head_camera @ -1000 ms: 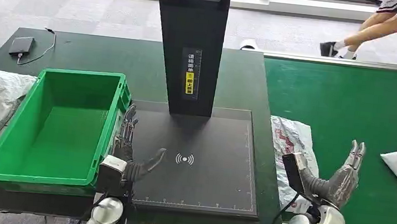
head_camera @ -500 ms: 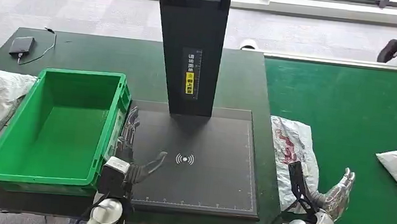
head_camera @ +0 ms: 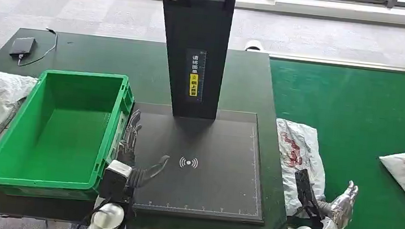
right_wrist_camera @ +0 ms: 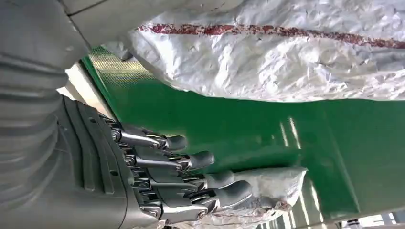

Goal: Moved the parcel from conveyor to table for the left to box.

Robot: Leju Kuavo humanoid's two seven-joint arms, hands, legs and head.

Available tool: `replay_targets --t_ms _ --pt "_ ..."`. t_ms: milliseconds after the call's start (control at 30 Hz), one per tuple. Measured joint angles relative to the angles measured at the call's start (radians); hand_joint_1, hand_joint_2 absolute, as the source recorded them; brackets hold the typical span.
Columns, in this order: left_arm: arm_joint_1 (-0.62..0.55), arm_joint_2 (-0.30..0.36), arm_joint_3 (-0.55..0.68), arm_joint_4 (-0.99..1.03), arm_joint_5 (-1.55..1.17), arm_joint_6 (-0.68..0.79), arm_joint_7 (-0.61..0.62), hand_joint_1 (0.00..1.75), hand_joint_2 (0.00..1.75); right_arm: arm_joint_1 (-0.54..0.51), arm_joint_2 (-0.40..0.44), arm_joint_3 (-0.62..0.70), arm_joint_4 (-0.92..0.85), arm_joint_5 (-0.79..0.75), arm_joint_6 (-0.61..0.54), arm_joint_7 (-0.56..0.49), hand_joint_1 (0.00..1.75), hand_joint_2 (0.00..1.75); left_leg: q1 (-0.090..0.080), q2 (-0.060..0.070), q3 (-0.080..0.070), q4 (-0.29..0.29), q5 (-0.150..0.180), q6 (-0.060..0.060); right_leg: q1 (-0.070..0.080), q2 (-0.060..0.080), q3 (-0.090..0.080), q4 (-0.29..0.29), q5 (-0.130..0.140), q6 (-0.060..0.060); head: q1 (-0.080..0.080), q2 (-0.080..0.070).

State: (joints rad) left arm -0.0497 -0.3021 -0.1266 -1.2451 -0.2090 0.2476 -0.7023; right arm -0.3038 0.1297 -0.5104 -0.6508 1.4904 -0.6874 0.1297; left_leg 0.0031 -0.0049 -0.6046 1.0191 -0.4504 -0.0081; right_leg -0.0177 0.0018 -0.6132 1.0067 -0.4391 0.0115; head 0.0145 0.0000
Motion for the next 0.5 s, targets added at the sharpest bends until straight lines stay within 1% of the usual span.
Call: replay_targets --t_ms 167,500 --pt "0.000 0.000 0.002 0.000 0.000 -0.001 0.000 0.00 1.75 -0.005 -0.005 0.000 0.015 0.000 0.001 0.002 0.00 1.75 0.000 0.000 0.000 0.000 0.000 0.000 0.000 0.000 0.000 0.000 0.000 0.000 0.000 0.000" --pt "0.000 0.000 0.004 0.000 -0.012 -0.007 0.001 0.00 1.75 -0.023 -0.019 0.000 0.052 0.009 0.050 0.038 0.00 1.75 0.000 0.000 0.000 0.000 0.000 0.000 0.000 0.000 0.000 0.000 0.000 0.000 0.000 0.000"
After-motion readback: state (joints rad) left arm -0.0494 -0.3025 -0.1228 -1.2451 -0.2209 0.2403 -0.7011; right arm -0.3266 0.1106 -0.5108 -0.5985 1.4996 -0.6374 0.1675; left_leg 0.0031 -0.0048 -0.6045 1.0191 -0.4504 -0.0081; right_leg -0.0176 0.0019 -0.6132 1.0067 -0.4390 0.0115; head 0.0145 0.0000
